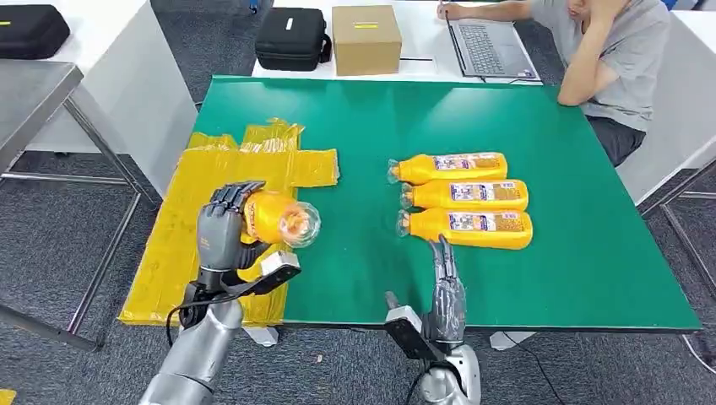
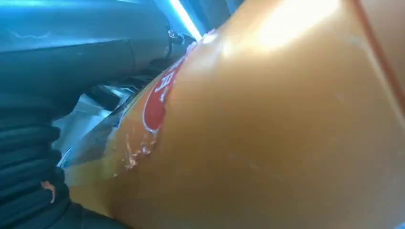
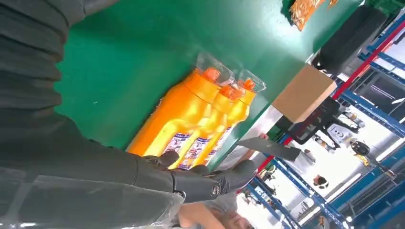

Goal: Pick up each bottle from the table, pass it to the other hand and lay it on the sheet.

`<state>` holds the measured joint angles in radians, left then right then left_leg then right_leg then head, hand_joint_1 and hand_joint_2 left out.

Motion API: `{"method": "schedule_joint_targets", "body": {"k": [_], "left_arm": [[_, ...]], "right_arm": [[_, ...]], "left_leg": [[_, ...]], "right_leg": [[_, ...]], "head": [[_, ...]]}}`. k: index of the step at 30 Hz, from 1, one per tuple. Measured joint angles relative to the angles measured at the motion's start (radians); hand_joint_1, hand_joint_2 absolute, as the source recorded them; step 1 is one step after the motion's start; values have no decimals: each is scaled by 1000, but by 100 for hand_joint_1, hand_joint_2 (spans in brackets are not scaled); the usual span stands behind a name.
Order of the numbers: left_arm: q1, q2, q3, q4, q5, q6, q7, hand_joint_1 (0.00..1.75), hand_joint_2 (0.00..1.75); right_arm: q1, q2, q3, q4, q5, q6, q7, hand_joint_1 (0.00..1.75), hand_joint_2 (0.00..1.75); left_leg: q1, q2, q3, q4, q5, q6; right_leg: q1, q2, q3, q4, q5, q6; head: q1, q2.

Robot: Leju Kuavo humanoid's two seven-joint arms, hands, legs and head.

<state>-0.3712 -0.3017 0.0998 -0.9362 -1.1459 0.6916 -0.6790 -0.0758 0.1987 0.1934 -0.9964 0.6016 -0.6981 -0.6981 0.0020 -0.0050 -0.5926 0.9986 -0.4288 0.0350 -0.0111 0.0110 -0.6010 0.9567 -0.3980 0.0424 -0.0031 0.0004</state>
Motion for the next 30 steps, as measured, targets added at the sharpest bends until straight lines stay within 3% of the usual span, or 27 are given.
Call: {"method": "schedule_joint_targets", "body": {"k": [8, 12, 16, 20, 23, 30], "left_arm": [[0, -11, 63, 12, -29, 0, 8, 175, 175], [0, -14, 83, 15, -195, 0, 109, 175, 175], [-1, -7, 79, 31, -345, 0, 288, 175, 175], [-11, 56, -55, 82, -416, 0, 626, 175, 175], [-39, 106, -180, 147, -423, 0, 813, 175, 175], [-140, 170, -469, 390, -425, -10, 991, 175, 175]], "right_arm": [[-3, 0, 10, 3, -3, 0, 0, 0, 175], [-6, 0, 14, 4, -15, 0, 0, 0, 175], [-8, 0, 14, 5, -21, 0, 0, 0, 175], [-8, 0, 15, 6, -27, 0, 0, 0, 175], [-10, 0, 16, 8, -31, 0, 0, 0, 175], [-18, 0, 14, 14, -31, 0, 0, 0, 175]], "left_leg": [[0, 0, 0, 0, 0, 0], [0, 0, 0, 0, 0, 0], [0, 0, 0, 0, 0, 0], [0, 0, 0, 0, 0, 0], [0, 0, 0, 0, 0, -1], [0, 0, -1, 0, 1, -1]], "right_leg": [[0, 0, 0, 0, 0, 0], [0, 0, 0, 0, 0, 0], [0, 0, 0, 0, 0, 0], [0, 0, 0, 0, 0, 0], [0, 0, 0, 0, 0, 0], [0, 0, 0, 0, 0, 0]], "head": [[0, 0], [0, 0], [0, 0], [0, 0], [0, 0], [0, 0]]}}
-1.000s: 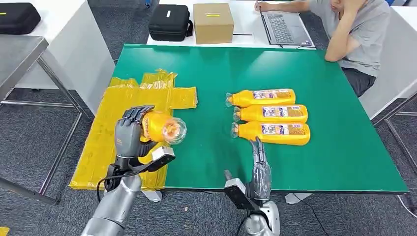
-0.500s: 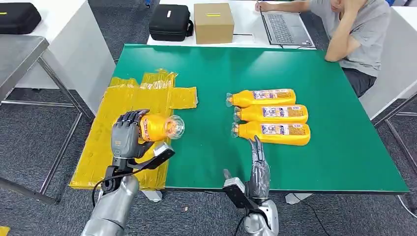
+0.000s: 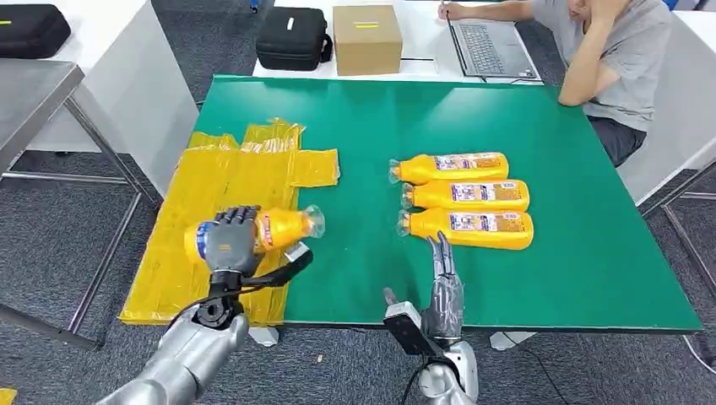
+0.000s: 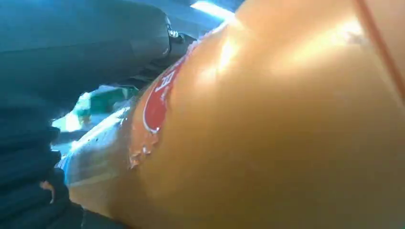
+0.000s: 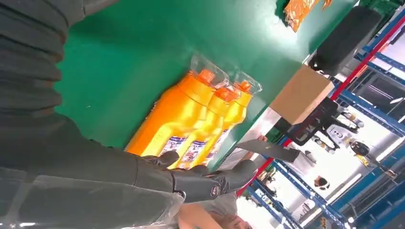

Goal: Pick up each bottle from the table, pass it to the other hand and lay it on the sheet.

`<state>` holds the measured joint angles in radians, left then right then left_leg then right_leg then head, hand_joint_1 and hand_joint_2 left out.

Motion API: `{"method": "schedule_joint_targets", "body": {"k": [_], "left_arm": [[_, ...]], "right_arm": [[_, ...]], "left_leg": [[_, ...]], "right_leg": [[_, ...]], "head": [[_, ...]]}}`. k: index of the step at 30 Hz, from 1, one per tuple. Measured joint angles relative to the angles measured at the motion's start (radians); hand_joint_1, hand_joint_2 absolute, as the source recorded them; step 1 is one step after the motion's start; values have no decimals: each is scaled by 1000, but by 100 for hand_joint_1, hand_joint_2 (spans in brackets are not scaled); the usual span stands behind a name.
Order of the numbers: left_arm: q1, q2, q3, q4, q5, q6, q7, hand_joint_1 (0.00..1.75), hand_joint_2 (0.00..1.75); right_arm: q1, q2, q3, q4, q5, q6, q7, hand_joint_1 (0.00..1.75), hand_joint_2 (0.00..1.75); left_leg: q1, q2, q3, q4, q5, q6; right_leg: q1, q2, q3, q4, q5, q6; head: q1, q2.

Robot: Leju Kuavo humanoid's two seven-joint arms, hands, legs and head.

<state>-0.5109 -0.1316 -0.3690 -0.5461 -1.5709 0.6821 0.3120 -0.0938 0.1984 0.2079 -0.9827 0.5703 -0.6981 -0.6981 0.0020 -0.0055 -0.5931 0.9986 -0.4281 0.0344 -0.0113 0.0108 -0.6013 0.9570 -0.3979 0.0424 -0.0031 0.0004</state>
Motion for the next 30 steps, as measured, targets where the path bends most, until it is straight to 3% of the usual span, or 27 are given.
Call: {"method": "schedule_joint_targets", "body": {"k": [11, 12, 13, 14, 15, 16, 17, 23, 24, 30], "left_arm": [[-58, 11, -155, 142, 0, -16, -36, 175, 175], [-59, 11, -167, 148, 0, -18, -33, 155, 175], [-61, 11, -177, 152, 0, -20, -30, 155, 175], [-63, 11, -184, 156, 0, -21, -27, 143, 175], [-66, 11, -190, 160, 0, -22, -25, 30, 175], [-68, 11, -198, 163, 0, -21, -21, 9, 175], [-70, 11, -203, 166, 0, -21, -18, 0, 175], [-71, 11, -225, 173, 0, 10, 12, 0, 175], [-71, 11, -229, 173, 0, 11, 15, 0, 0], [-71, 2, -244, 163, 0, 12, 12, 0, 0]], "right_arm": [[6, -1, -5, -4, 8, 0, 0, 0, 175], [6, -1, -6, -5, 9, 0, 0, 0, 175], [6, -1, -6, -6, 9, 0, 0, 0, 175], [6, -1, -6, -6, 9, 0, 0, 0, 175], [6, -2, -6, -6, 9, 0, 0, 0, 175], [6, -2, -7, -7, 9, 0, 0, 0, 175], [6, -2, -7, -8, 9, 0, 0, 0, 175], [6, -2, -9, -8, 18, 0, 0, 0, 175], [6, -2, -10, -8, 19, 0, 0, 0, 175], [6, -1, -18, -8, 23, 0, 0, 0, 175]], "left_leg": [[0, 0, 0, 0, 0, 0], [0, 0, 0, 0, 0, 0], [0, 0, 0, 0, 0, 0], [0, 0, 0, 0, 0, 0], [0, 0, 0, 0, 0, 0], [0, 0, 0, 0, 0, 0], [0, 0, 0, 0, 0, 0], [0, 0, 0, 0, 0, 0], [0, 0, 0, 0, 0, 0], [0, 0, 0, 0, 0, 0]], "right_leg": [[0, 0, 0, 0, 0, 0], [0, 0, 0, 0, 0, 0], [0, 0, 0, 0, 0, 0], [0, 0, 0, 0, 0, 0], [0, 0, 0, 0, 0, 0], [0, 0, 0, 0, 0, 0], [0, 0, 0, 0, 0, 0], [0, 0, 0, 0, 0, 0], [0, 0, 0, 0, 0, 0], [0, 0, 0, 0, 0, 0]], "head": [[0, 0], [0, 0], [0, 0], [0, 0], [0, 0], [0, 0], [0, 0], [0, 0], [0, 0], [0, 0]]}}
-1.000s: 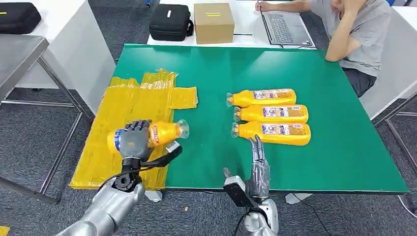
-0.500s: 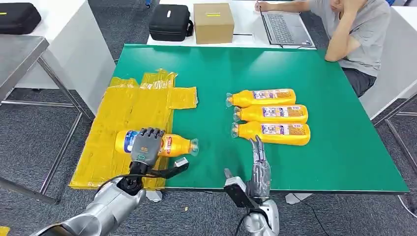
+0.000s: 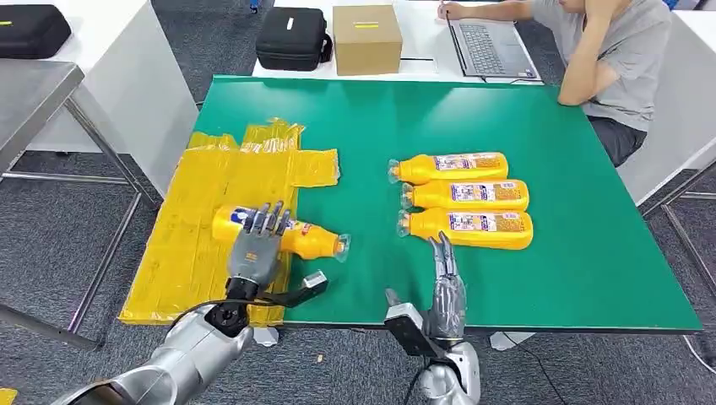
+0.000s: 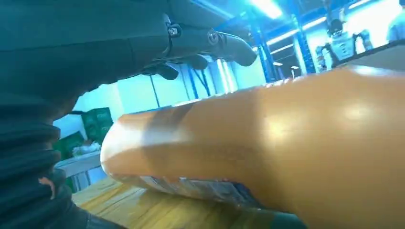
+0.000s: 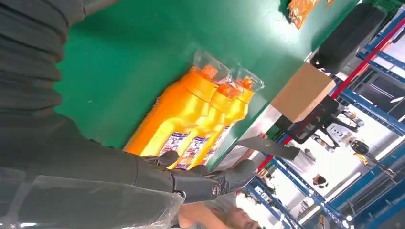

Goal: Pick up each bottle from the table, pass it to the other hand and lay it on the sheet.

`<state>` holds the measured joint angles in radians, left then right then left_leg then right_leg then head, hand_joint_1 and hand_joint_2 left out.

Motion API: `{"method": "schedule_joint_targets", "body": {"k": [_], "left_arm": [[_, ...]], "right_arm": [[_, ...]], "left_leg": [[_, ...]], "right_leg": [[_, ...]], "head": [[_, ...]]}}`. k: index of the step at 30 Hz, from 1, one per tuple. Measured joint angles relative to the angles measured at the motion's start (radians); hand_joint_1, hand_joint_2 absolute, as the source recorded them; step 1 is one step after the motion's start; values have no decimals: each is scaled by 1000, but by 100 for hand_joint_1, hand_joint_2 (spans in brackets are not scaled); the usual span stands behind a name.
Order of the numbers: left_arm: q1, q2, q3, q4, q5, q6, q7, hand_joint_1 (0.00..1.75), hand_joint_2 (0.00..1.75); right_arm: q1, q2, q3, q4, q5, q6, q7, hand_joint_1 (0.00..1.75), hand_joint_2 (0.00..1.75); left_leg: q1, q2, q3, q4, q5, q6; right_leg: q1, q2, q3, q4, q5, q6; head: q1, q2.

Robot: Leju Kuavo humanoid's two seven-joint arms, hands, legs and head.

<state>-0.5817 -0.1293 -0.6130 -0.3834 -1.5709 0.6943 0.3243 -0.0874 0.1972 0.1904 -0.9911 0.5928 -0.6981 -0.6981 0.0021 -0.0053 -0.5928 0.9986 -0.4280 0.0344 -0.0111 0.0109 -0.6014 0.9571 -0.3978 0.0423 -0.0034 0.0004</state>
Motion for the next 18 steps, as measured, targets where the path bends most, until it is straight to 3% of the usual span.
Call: {"method": "schedule_joint_targets", "body": {"k": [12, 18], "left_arm": [[3, -14, -26, -78, 0, 0, -30, 0, 0], [52, -14, -50, -218, 4, -23, -83, 0, 0]], "right_arm": [[7, 0, -10, -9, 15, 0, 0, 0, 175], [19, -3, -17, -23, 18, 0, 0, 0, 175]], "left_leg": [[0, 0, 0, 0, 0, 0], [0, 0, 0, 0, 0, 0]], "right_leg": [[0, 0, 0, 0, 0, 0], [0, 0, 0, 0, 0, 0]], "head": [[0, 0], [0, 0]]}}
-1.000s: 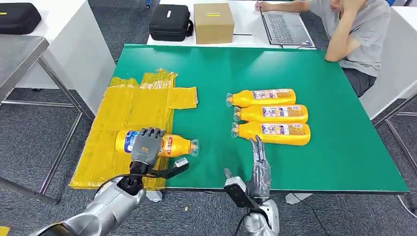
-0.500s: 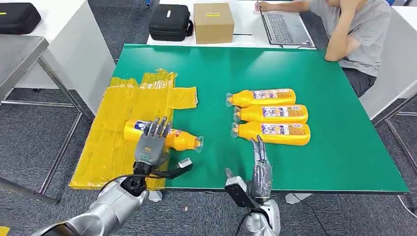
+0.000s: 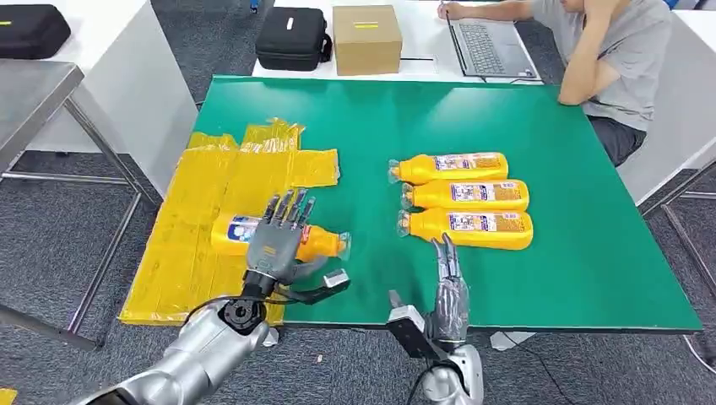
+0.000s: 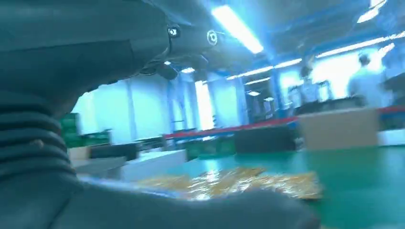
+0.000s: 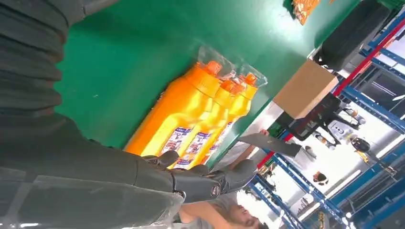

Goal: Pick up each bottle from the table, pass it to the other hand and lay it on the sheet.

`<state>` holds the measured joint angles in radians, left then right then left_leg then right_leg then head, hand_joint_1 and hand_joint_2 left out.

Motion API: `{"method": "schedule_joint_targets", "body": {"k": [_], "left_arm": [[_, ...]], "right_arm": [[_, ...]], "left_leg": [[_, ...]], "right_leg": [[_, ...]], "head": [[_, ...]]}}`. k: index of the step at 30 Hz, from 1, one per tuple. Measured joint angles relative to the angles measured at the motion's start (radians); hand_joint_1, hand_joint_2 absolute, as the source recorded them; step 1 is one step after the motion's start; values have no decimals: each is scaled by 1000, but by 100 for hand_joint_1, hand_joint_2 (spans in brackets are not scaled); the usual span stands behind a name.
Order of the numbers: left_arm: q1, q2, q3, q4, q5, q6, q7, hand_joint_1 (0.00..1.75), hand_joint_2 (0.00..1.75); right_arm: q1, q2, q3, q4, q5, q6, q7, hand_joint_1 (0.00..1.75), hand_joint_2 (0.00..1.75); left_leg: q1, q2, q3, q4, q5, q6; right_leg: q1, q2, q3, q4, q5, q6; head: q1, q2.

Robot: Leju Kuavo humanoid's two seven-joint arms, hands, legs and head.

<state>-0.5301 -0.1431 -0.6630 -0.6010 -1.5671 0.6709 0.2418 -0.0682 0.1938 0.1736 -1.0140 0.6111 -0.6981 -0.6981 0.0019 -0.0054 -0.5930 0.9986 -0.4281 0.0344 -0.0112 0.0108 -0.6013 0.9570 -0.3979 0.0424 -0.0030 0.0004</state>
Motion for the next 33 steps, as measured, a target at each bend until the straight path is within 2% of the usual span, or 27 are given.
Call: {"method": "schedule_joint_targets", "body": {"k": [5, 9, 16, 28, 29, 33], "left_arm": [[91, 6, -3, -188, 7, -156, -129, 0, 0], [143, 17, -2, -291, 39, -225, -225, 0, 0], [184, 31, 0, -396, 40, -243, -242, 0, 0], [195, 41, 0, -436, 40, -243, -243, 0, 0], [196, 42, 0, -439, 40, -243, -244, 0, 175], [199, 44, 34, -479, 9, -192, -208, 0, 175]], "right_arm": [[9, -10, 0, -10, -13, 0, 0, 0, 175], [11, -17, -1, -16, -24, 0, 0, 0, 175], [11, -24, 0, -19, -24, 0, 0, 0, 175], [11, -26, -1, -21, -24, 0, 0, 0, 175], [11, -26, -1, -21, -23, 0, 0, 0, 175], [15, -25, -1, -30, -17, 0, 0, 0, 175]], "left_leg": [[0, 0, -1, 0, 0, 0], [0, 0, -1, 0, 0, 0], [0, 0, 0, 0, 0, 0], [0, 0, -1, 0, 0, 0], [0, 0, -1, 0, 0, 0], [0, 0, 0, 0, 0, 0]], "right_leg": [[0, 0, 0, 0, 0, 0], [0, 0, -1, 0, 0, 0], [0, 0, 0, 0, 0, 0], [0, 0, 0, 0, 0, 0], [0, 0, 0, 0, 0, 0], [0, 0, 0, 0, 0, 0]], "head": [[0, 0], [0, 0], [0, 0], [0, 0], [0, 0], [0, 0]]}}
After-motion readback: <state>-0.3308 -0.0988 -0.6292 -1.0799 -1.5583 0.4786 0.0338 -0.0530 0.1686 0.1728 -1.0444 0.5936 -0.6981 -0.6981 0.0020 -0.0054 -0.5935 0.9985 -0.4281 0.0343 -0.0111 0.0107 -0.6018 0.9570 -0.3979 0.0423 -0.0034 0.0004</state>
